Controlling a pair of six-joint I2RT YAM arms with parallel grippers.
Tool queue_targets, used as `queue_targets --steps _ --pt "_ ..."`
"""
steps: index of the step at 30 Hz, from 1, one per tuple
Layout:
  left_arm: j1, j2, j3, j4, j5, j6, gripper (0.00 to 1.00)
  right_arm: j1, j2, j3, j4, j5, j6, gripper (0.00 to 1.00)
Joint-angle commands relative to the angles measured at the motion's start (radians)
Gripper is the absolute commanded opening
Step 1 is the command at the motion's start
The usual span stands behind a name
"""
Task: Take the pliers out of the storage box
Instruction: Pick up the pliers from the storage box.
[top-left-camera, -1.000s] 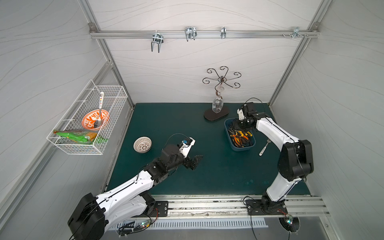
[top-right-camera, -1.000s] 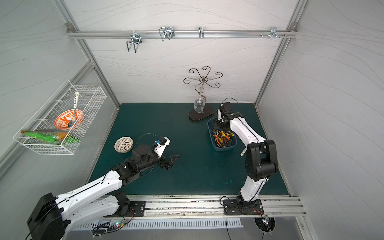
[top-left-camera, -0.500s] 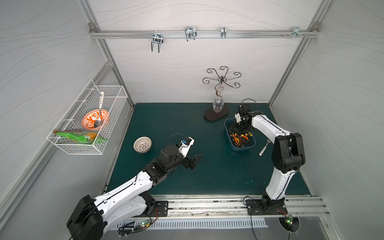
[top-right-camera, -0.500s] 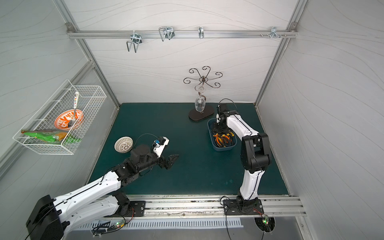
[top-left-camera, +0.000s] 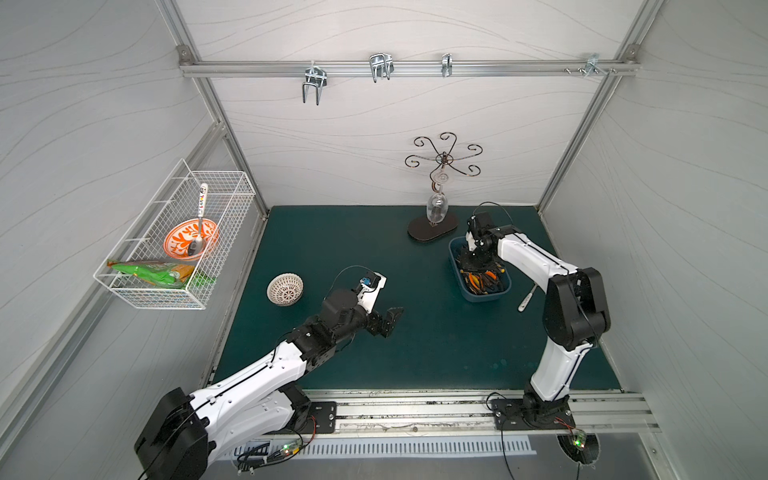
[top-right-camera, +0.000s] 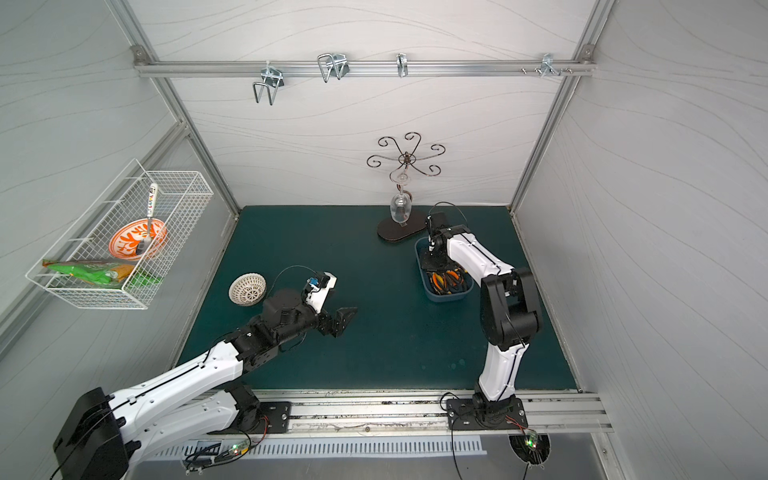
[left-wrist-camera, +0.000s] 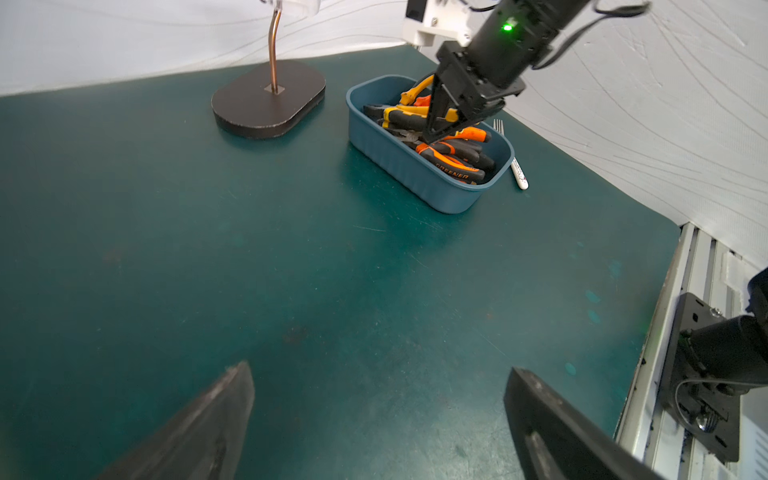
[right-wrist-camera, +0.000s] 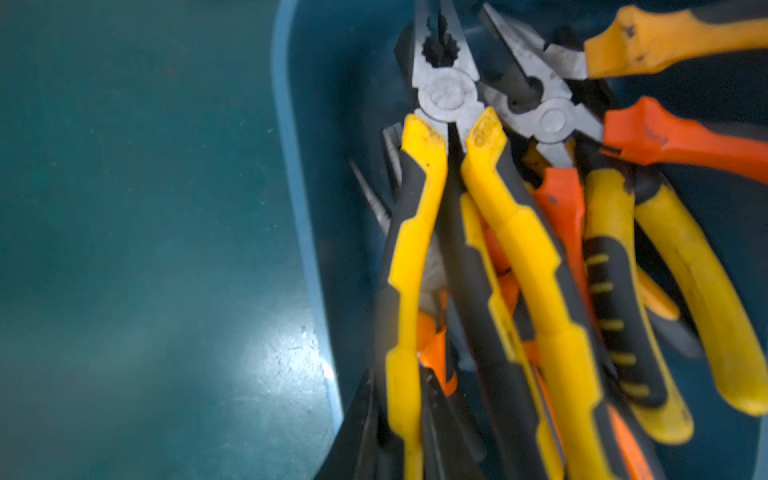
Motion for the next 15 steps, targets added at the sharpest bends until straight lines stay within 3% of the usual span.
queue_targets --steps 1,9,15 --pt "-0.004 0.020 0.060 0.033 -0.023 -0.073 1.00 0.023 -0.123 -0.061 0.117 0.080 -0.021 0.00" --pt "-0.001 0.129 0.148 0.042 -0.074 -0.269 1.00 0.053 -0.326 -0.252 0.331 0.146 -0.067 0.00" --pt "0.001 0.254 0.216 0.202 -0.020 -0.427 1.00 0.110 -0.478 -0.402 0.498 0.199 -0.126 0.00"
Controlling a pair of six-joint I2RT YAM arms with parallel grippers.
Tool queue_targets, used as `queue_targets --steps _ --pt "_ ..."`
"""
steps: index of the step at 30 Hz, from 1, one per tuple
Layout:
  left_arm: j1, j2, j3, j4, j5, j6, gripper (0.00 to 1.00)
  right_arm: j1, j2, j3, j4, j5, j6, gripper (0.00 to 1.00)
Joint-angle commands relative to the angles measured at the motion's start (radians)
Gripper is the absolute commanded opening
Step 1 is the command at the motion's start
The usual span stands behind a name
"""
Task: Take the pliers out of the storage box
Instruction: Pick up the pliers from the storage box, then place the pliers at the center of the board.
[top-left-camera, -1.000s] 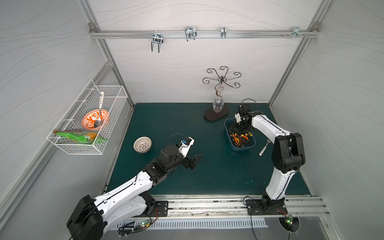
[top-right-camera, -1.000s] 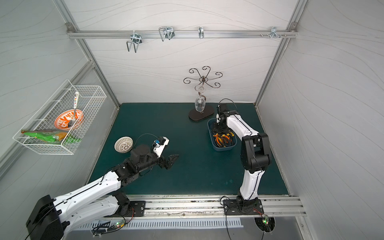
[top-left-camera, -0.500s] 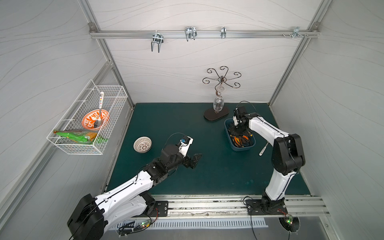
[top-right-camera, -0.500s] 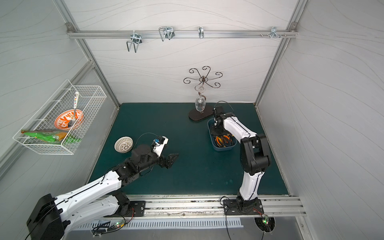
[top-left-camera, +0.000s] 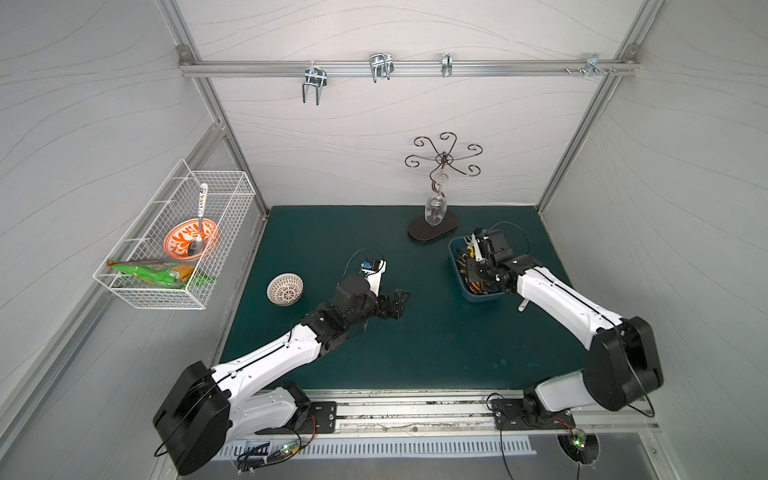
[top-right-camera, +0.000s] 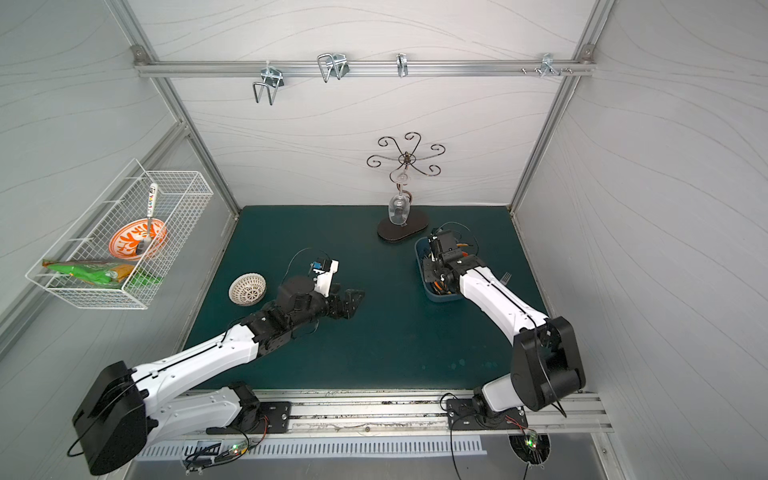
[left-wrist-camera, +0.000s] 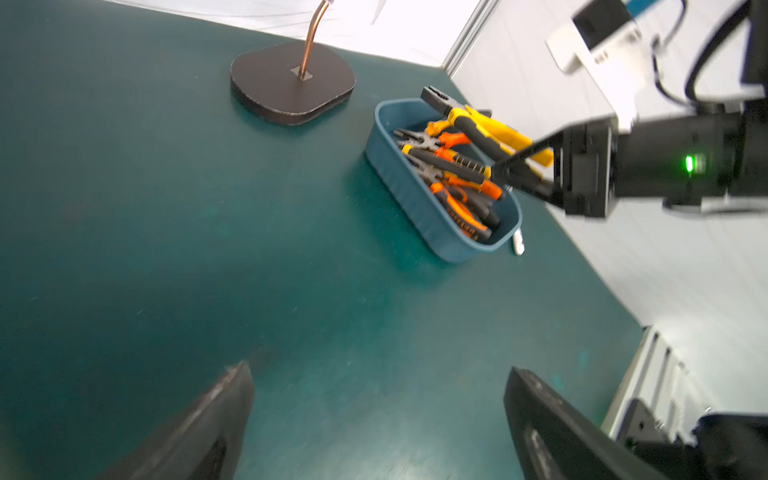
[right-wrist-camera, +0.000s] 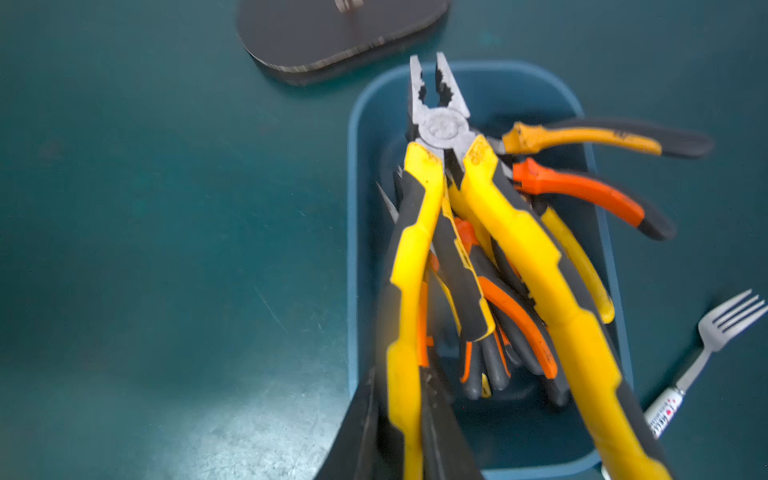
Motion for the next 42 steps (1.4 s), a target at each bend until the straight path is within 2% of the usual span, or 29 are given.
queue_targets --steps 1,6,11,16,23,32,39,42 --pt "0.001 0.063 0.077 0.166 0.033 -0.151 1.00 0.034 -0.100 -0.053 0.198 0.055 -0.050 0.00" --pt "0.001 0.201 0.180 0.320 0.107 -0.312 0.97 0.055 -0.208 -0.148 0.280 0.047 -0.047 0.00" --pt "-0.001 0.340 0.286 0.450 0.167 -0.461 0.93 0.060 -0.288 -0.182 0.278 -0.012 -0.016 0.00" --pt "-0.012 0.436 0.374 0.483 0.171 -0.545 0.90 0.068 -0.328 -0.187 0.270 -0.091 0.010 0.00" --pt "-0.046 0.513 0.488 0.418 0.145 -0.643 0.76 0.126 -0.352 -0.178 0.274 -0.072 0.021 0.00" --pt "-0.055 0.586 0.557 0.348 0.122 -0.784 0.68 0.145 -0.352 -0.170 0.294 -0.121 0.058 0.00" --pt "-0.059 0.623 0.617 0.270 0.124 -0.789 0.65 0.150 -0.362 -0.172 0.309 -0.148 0.067 0.00" --pt "-0.059 0.643 0.628 0.306 0.152 -0.822 0.54 0.152 -0.363 -0.172 0.311 -0.165 0.075 0.00"
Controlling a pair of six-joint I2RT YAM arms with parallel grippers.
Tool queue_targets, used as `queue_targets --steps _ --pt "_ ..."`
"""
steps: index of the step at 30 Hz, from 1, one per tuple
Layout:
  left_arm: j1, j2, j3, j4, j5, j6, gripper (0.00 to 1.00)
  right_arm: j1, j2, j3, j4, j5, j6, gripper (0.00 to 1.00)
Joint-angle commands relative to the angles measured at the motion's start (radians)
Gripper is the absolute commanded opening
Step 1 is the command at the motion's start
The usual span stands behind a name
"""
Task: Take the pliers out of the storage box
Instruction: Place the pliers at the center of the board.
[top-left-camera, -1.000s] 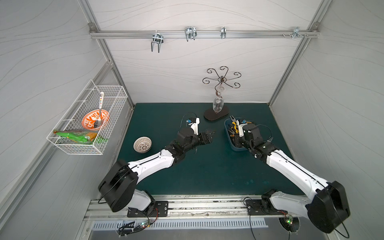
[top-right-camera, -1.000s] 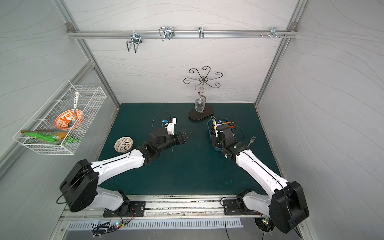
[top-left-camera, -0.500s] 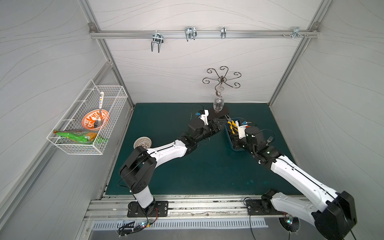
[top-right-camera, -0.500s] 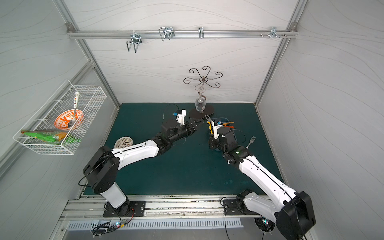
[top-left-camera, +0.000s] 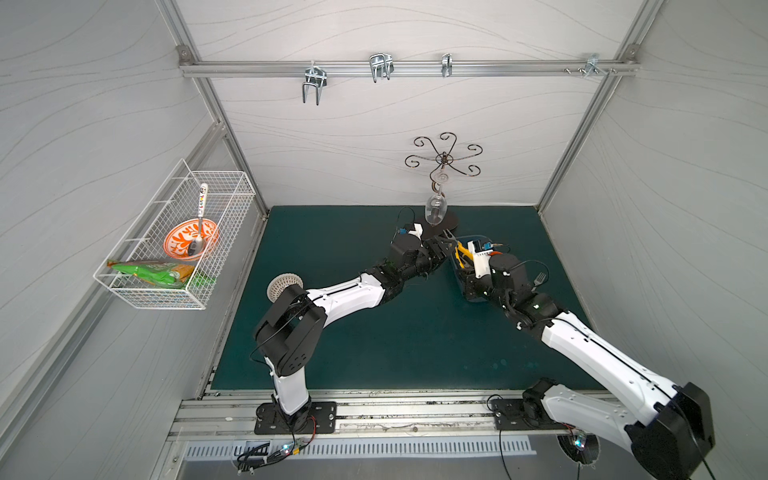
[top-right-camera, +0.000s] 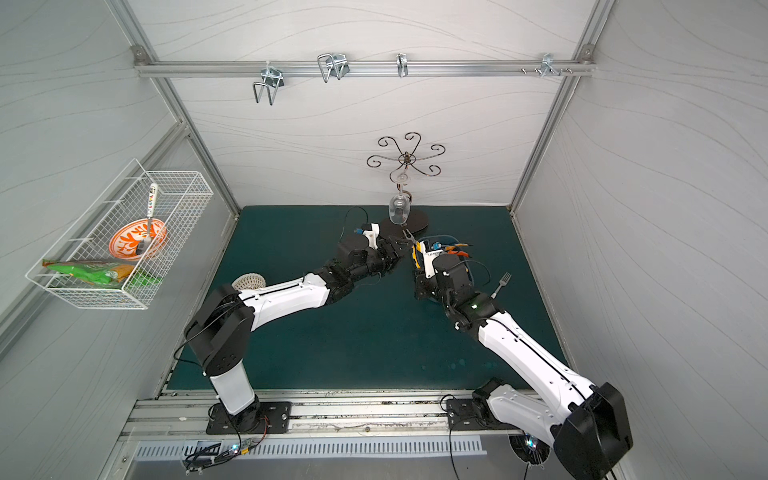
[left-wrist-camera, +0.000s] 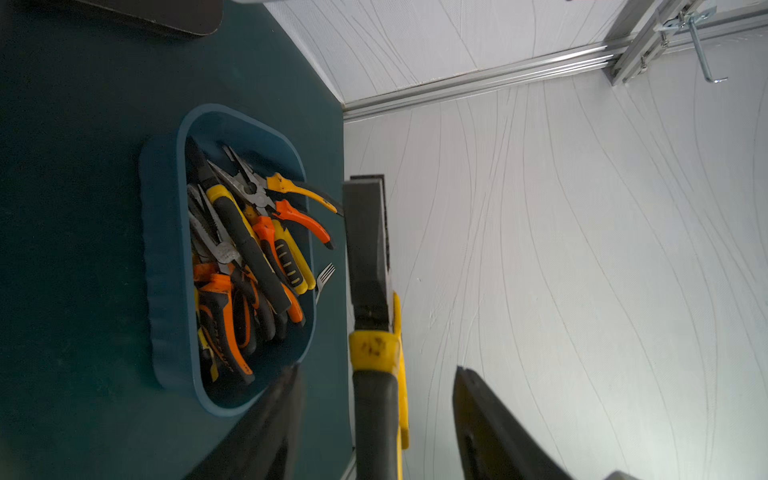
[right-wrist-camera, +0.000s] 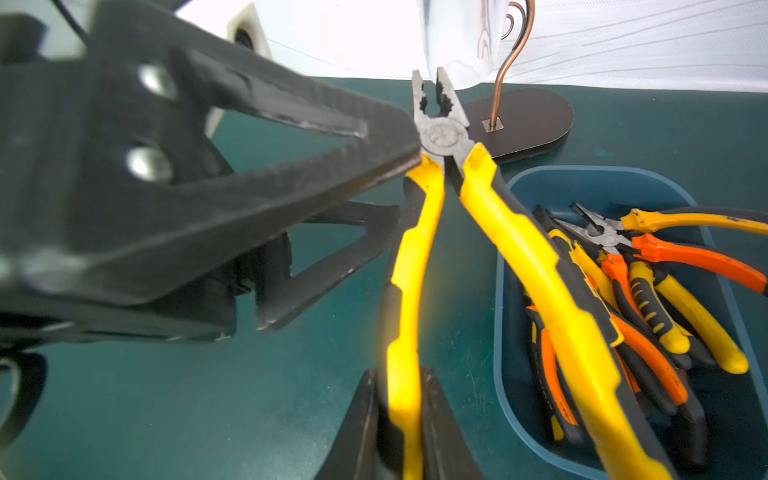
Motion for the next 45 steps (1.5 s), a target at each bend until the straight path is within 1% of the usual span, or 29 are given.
queue_targets --steps 1,4,8,13,16,17,21,22,24,25,26,28,30,31,33,36,38,40,43,45 --pt "-0.007 0.032 0.063 0.052 0.029 -0.036 0.50 0.009 -0.035 0.028 0.103 -0.021 0.019 0.00" --pt "-0.011 0.045 0.080 0.045 0.039 -0.047 0.49 0.010 -0.031 0.028 0.108 -0.040 0.020 0.00" --pt "-0.013 0.061 0.090 0.053 0.055 -0.063 0.40 0.009 -0.027 0.030 0.106 -0.047 0.020 0.00" --pt "-0.014 0.078 0.102 0.076 0.077 -0.079 0.36 0.009 -0.034 0.026 0.105 -0.065 0.018 0.00" --pt "-0.014 0.086 0.101 0.097 0.090 -0.090 0.25 0.009 -0.037 0.024 0.104 -0.068 0.018 0.00" --pt "-0.014 0.086 0.101 0.100 0.093 -0.091 0.23 0.010 -0.037 0.024 0.102 -0.070 0.015 0.00" --pt "-0.014 0.078 0.096 0.107 0.099 -0.080 0.04 0.009 -0.036 0.027 0.089 -0.070 0.008 0.00" --pt "-0.015 0.073 0.092 0.105 0.099 -0.071 0.00 0.009 -0.038 0.027 0.084 -0.068 0.007 0.02" --pt "-0.012 0.064 0.086 0.106 0.104 -0.049 0.00 0.008 -0.044 0.028 0.076 -0.069 0.004 0.05" --pt "-0.011 0.058 0.081 0.109 0.109 -0.033 0.00 0.009 -0.051 0.027 0.069 -0.070 0.000 0.10" --pt "-0.008 0.054 0.077 0.111 0.114 -0.021 0.00 0.009 -0.056 0.027 0.062 -0.076 -0.005 0.18" --pt "0.006 0.041 0.064 0.121 0.140 0.011 0.00 0.010 -0.072 0.025 0.033 -0.092 -0.018 0.41" --pt "0.027 0.024 0.047 0.119 0.165 0.032 0.00 0.010 -0.092 0.019 0.007 -0.110 -0.030 0.59" --pt "0.041 0.013 0.035 0.111 0.180 0.050 0.00 0.009 -0.104 0.017 -0.012 -0.123 -0.035 0.66" --pt "0.073 -0.011 0.005 0.095 0.212 0.104 0.00 0.009 -0.126 0.007 -0.042 -0.146 -0.042 0.75" --pt "0.127 -0.039 -0.038 0.043 0.274 0.249 0.00 0.009 -0.164 -0.017 -0.074 -0.167 -0.056 0.84" --pt "0.165 -0.039 -0.051 -0.029 0.318 0.331 0.00 0.009 -0.176 -0.035 -0.085 -0.155 -0.064 0.90" --pt "0.197 -0.030 -0.046 -0.148 0.336 0.417 0.00 0.009 -0.174 -0.045 -0.094 -0.136 -0.071 0.95" --pt "0.218 0.014 0.013 -0.320 0.350 0.518 0.00 0.010 -0.158 -0.048 -0.091 -0.116 -0.071 0.97" --pt "0.223 0.060 0.066 -0.400 0.355 0.542 0.00 0.010 -0.142 -0.050 -0.077 -0.115 -0.069 0.97"
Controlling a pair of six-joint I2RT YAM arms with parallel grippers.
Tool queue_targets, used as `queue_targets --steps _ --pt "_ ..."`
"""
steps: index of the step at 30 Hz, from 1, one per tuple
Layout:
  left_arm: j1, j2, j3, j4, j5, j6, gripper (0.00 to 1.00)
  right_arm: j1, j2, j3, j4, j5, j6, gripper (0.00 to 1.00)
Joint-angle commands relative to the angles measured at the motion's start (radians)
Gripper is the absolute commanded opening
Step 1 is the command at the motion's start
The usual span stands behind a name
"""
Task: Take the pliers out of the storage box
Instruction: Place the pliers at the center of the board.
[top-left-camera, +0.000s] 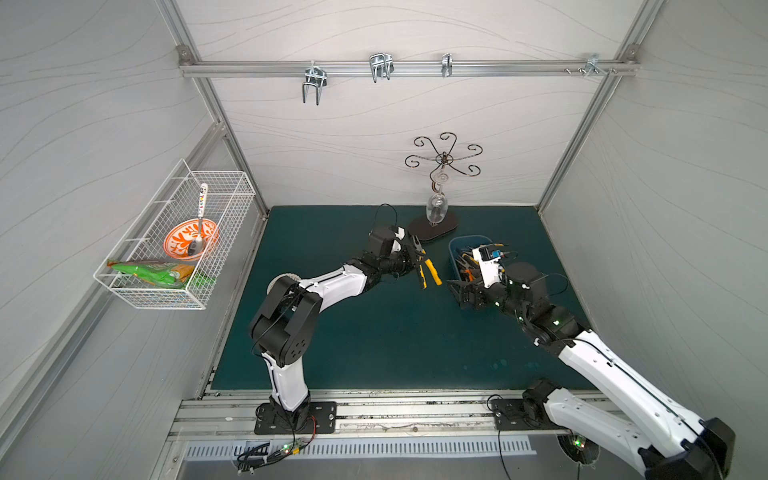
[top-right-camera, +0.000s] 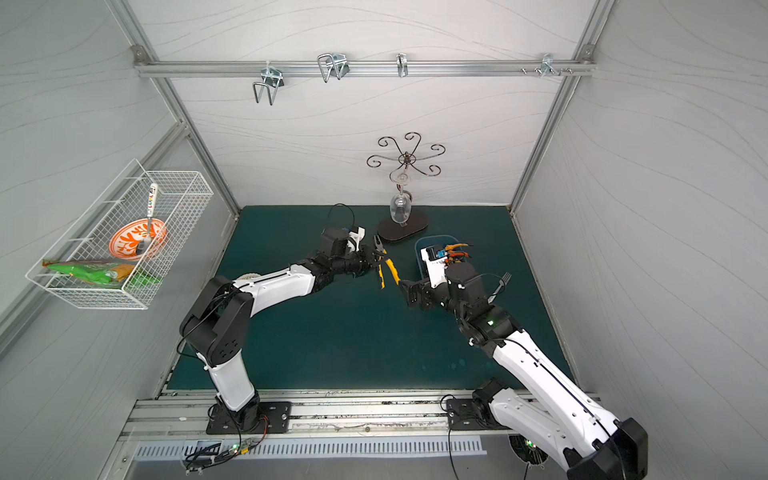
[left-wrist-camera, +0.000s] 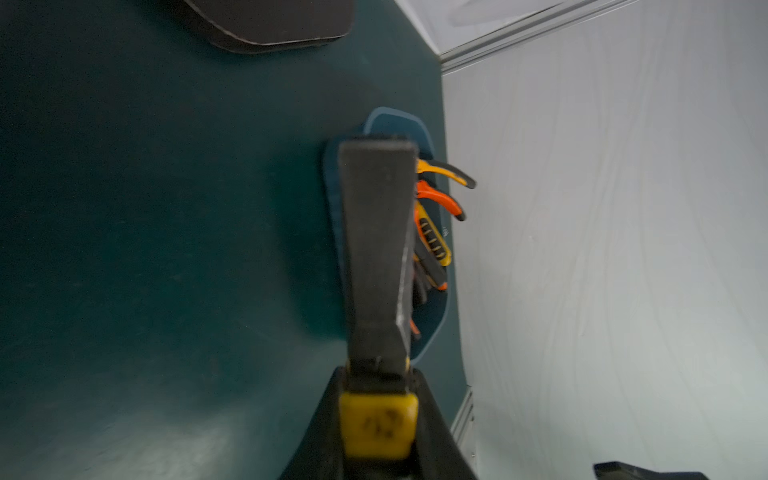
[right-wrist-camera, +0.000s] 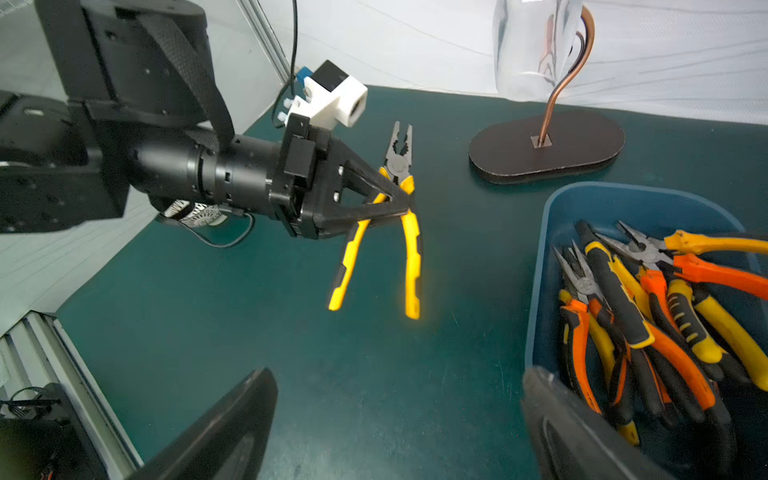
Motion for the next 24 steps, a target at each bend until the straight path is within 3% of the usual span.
queue_targets --steps 1,13,24 --pt "-0.008 0.059 0.129 -0.109 0.069 0.141 0.00 0.005 0.023 -0.004 0.000 0.017 -0.013 0.97" --pt "-0.008 0.399 0.505 -0.310 0.116 0.167 0.00 0.004 0.085 -0.022 0.057 0.053 -0.030 0.99" --pt "-0.007 0.587 0.702 -0.356 0.109 0.133 0.00 0.003 0.092 -0.035 0.043 0.056 -0.034 0.99"
